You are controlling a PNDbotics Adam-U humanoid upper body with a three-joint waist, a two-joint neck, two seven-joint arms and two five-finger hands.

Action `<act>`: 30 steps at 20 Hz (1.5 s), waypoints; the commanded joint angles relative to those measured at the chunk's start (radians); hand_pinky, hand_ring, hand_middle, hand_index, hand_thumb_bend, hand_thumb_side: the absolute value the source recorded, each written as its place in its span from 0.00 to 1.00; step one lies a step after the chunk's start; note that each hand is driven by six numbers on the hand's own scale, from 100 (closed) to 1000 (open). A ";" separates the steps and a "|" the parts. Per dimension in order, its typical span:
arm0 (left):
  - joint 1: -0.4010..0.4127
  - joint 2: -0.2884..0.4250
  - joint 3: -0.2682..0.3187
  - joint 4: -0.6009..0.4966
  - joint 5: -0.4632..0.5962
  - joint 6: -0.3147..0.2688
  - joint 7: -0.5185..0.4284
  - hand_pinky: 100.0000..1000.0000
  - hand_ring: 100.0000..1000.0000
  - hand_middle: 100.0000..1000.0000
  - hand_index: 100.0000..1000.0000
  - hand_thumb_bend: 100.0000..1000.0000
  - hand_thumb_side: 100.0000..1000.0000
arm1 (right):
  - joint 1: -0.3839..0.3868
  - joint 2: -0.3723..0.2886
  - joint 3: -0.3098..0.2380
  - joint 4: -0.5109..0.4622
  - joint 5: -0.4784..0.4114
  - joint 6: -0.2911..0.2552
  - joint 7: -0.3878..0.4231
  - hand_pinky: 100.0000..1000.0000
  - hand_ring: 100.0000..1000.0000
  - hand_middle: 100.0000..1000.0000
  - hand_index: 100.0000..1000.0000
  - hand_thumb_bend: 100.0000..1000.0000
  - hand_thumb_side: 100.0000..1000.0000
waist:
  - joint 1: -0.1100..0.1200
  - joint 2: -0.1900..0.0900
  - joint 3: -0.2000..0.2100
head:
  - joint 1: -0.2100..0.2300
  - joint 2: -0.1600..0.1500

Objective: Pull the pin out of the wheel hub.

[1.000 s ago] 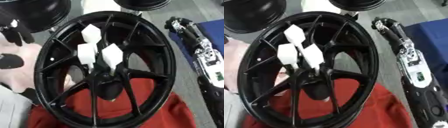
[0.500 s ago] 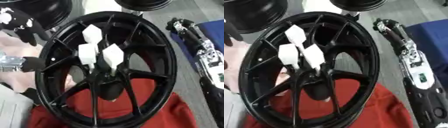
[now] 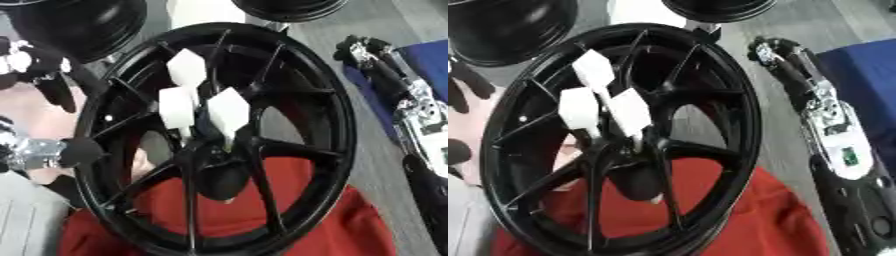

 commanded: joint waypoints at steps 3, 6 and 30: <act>-0.051 -0.019 -0.023 -0.010 -0.034 0.021 -0.039 0.69 0.64 0.69 0.80 0.52 0.60 | -0.011 -0.019 0.002 -0.006 0.005 -0.002 0.006 0.93 0.76 0.57 0.62 0.00 0.53 | 0.007 -0.028 0.001 | 0.014 -0.004; -0.091 -0.065 -0.055 0.007 -0.063 0.051 -0.076 0.69 0.64 0.70 0.80 0.51 0.60 | -0.009 -0.019 0.002 -0.005 0.005 -0.003 0.007 0.93 0.76 0.57 0.62 0.00 0.53 | 0.006 -0.030 0.004 | 0.023 -0.005; -0.190 -0.184 -0.087 0.102 -0.256 0.050 -0.092 0.71 0.69 0.74 0.82 0.53 0.52 | -0.005 -0.017 0.009 0.004 0.007 -0.003 0.018 0.93 0.76 0.57 0.62 0.00 0.54 | 0.002 -0.034 0.006 | 0.063 -0.022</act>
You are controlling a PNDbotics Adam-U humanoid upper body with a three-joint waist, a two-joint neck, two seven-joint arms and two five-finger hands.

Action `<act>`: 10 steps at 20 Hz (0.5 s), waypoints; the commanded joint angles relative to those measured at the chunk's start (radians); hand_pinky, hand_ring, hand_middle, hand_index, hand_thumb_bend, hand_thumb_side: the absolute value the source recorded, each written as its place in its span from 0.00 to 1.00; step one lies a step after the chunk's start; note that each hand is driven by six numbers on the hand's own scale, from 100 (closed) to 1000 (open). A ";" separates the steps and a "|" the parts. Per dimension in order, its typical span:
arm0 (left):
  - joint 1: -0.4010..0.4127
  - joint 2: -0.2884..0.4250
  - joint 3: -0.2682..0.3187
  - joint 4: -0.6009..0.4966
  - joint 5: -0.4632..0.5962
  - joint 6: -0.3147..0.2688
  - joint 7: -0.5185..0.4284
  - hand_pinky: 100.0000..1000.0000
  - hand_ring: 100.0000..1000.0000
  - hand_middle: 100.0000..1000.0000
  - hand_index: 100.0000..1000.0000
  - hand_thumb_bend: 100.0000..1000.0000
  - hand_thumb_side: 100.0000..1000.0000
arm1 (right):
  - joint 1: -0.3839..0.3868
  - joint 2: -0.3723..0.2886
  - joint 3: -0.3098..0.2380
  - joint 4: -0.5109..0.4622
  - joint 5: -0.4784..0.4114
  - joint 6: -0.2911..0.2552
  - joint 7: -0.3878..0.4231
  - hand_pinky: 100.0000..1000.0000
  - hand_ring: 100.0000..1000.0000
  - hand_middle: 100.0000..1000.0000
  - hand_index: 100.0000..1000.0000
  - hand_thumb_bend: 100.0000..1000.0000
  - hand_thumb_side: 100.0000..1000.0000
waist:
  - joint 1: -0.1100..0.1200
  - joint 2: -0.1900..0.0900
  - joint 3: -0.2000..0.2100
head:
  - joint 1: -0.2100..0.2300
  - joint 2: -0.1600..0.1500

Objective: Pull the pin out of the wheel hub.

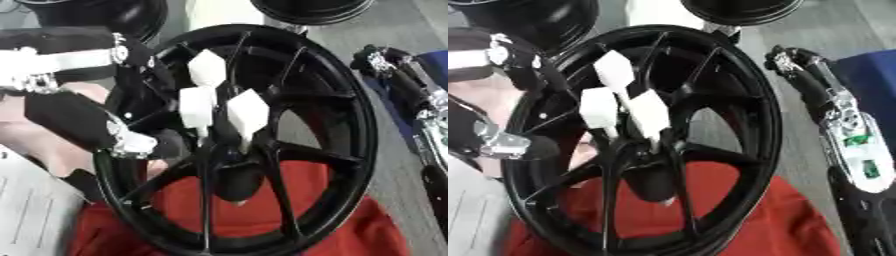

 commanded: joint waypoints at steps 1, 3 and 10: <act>-0.022 -0.012 0.012 0.030 -0.034 -0.017 0.004 0.71 0.69 0.74 0.82 0.53 0.51 | -0.013 -0.016 0.004 -0.009 0.005 -0.001 0.006 0.93 0.76 0.57 0.62 0.00 0.54 | 0.001 -0.033 -0.002 | 0.007 -0.016; -0.027 -0.042 0.010 0.062 -0.062 -0.036 0.008 0.71 0.69 0.73 0.81 0.52 0.49 | -0.015 -0.014 0.007 -0.008 0.006 -0.001 0.009 0.93 0.76 0.57 0.62 0.00 0.55 | -0.002 -0.032 -0.005 | 0.011 -0.015; -0.027 -0.116 0.004 0.176 -0.130 -0.093 0.019 0.70 0.68 0.72 0.80 0.51 0.48 | -0.023 -0.004 0.012 -0.009 0.004 -0.001 0.014 0.93 0.76 0.57 0.62 0.00 0.55 | -0.006 -0.029 -0.016 | 0.034 -0.021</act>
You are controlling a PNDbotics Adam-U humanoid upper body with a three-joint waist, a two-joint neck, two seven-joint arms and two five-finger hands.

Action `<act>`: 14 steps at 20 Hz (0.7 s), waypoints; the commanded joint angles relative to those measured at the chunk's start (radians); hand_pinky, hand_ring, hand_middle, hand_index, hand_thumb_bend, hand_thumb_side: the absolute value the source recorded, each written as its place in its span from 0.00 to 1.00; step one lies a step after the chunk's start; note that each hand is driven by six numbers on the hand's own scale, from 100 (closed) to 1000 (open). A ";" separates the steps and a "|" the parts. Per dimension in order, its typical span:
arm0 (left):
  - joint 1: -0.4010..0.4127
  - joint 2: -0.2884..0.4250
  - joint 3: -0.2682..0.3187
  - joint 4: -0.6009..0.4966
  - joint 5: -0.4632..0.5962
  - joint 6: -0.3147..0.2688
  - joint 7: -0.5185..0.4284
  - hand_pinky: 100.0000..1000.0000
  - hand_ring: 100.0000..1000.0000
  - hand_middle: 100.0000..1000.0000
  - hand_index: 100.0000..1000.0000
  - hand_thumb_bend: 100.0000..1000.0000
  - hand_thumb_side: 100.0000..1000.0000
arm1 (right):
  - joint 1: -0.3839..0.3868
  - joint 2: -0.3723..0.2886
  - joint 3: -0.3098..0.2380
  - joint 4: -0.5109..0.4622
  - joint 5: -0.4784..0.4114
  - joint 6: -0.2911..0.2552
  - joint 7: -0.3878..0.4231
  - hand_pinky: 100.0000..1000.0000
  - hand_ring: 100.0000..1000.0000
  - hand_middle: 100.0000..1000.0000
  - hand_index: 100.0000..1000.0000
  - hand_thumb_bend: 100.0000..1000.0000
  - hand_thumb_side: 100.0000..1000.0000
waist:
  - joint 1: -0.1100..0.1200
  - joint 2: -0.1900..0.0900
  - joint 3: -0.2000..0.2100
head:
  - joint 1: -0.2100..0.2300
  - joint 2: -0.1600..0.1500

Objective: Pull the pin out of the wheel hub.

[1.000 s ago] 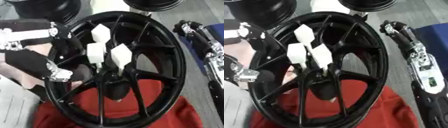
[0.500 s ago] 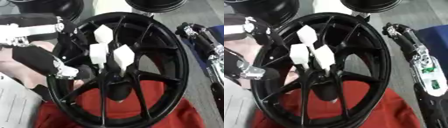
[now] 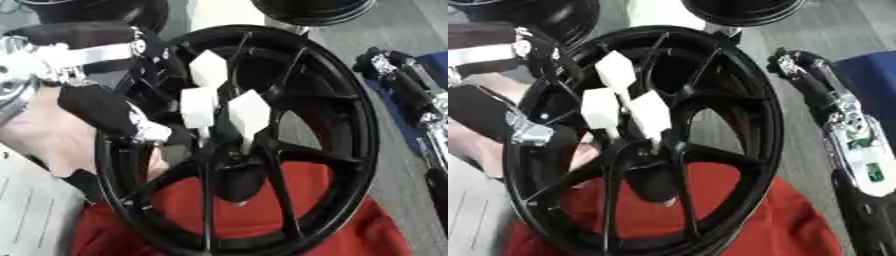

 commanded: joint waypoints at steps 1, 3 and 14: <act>-0.017 -0.016 0.009 0.046 -0.037 -0.027 0.009 0.70 0.68 0.72 0.80 0.51 0.48 | -0.016 -0.006 0.002 -0.013 0.004 -0.001 0.006 0.93 0.76 0.57 0.62 0.00 0.55 | -0.006 -0.029 -0.002 | 0.013 -0.018; -0.015 -0.027 0.012 0.075 -0.052 -0.039 0.019 0.70 0.67 0.71 0.79 0.50 0.47 | -0.018 -0.004 0.004 -0.014 0.004 -0.001 0.009 0.93 0.76 0.57 0.62 0.00 0.55 | -0.007 -0.028 -0.004 | 0.018 -0.022; -0.015 -0.059 0.012 0.122 -0.037 -0.050 0.022 0.68 0.61 0.64 0.75 0.45 0.40 | -0.024 -0.001 0.006 -0.012 0.004 -0.001 0.012 0.93 0.77 0.57 0.62 0.00 0.55 | -0.012 -0.022 -0.009 | 0.024 -0.016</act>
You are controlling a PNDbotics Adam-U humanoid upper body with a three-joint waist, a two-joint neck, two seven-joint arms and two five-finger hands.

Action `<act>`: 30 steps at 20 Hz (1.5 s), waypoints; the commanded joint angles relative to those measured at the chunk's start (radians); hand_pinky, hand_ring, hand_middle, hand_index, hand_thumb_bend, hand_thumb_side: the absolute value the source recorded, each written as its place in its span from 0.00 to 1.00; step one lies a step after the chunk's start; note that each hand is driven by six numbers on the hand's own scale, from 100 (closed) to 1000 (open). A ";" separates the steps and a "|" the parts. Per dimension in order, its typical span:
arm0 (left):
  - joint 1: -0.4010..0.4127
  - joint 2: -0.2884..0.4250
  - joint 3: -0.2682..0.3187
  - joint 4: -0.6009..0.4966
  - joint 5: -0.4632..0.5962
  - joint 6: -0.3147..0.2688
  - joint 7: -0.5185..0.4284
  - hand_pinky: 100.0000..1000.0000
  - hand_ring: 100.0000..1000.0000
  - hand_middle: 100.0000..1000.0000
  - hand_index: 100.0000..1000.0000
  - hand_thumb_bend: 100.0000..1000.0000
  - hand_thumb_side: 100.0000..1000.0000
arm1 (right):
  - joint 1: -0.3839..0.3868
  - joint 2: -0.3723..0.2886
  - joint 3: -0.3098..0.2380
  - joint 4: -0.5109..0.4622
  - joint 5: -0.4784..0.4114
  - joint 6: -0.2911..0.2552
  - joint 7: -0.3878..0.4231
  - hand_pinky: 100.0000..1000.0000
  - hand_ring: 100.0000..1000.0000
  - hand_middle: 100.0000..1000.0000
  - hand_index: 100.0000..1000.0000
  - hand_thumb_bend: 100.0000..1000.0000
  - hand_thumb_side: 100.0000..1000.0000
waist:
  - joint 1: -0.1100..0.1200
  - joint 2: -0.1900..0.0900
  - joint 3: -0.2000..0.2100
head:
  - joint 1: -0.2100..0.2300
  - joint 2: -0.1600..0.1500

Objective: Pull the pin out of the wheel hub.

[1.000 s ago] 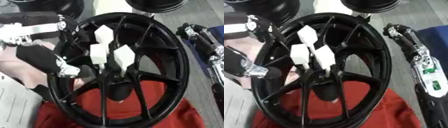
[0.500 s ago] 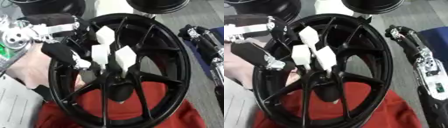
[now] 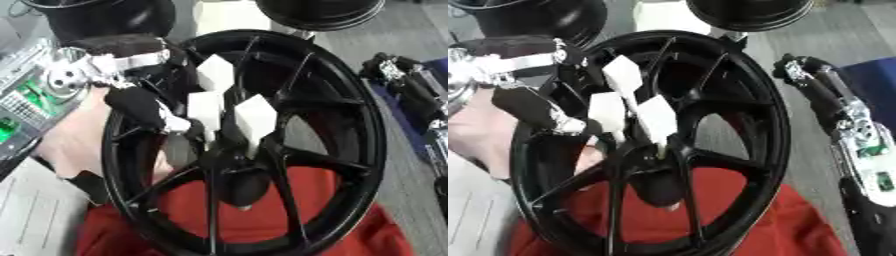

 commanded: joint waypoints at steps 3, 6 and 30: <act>-0.015 -0.004 0.014 0.007 0.018 0.003 0.000 0.68 0.60 0.63 0.75 0.44 0.38 | -0.017 -0.008 -0.001 -0.013 0.003 -0.002 0.001 0.93 0.77 0.57 0.62 0.00 0.55 | -0.013 -0.020 -0.004 | -0.003 -0.006; -0.014 -0.015 0.014 0.010 0.030 0.002 0.005 0.68 0.60 0.63 0.74 0.43 0.36 | -0.020 -0.005 -0.001 -0.014 0.003 -0.002 0.001 0.93 0.77 0.57 0.62 0.00 0.55 | -0.015 -0.020 -0.007 | -0.016 -0.005; 0.002 -0.050 0.012 0.049 0.033 -0.011 -0.017 0.58 0.45 0.45 0.57 0.30 0.17 | -0.027 0.002 -0.001 -0.017 -0.002 -0.002 0.003 0.93 0.77 0.57 0.62 0.00 0.57 | -0.019 -0.017 -0.018 | -0.040 -0.004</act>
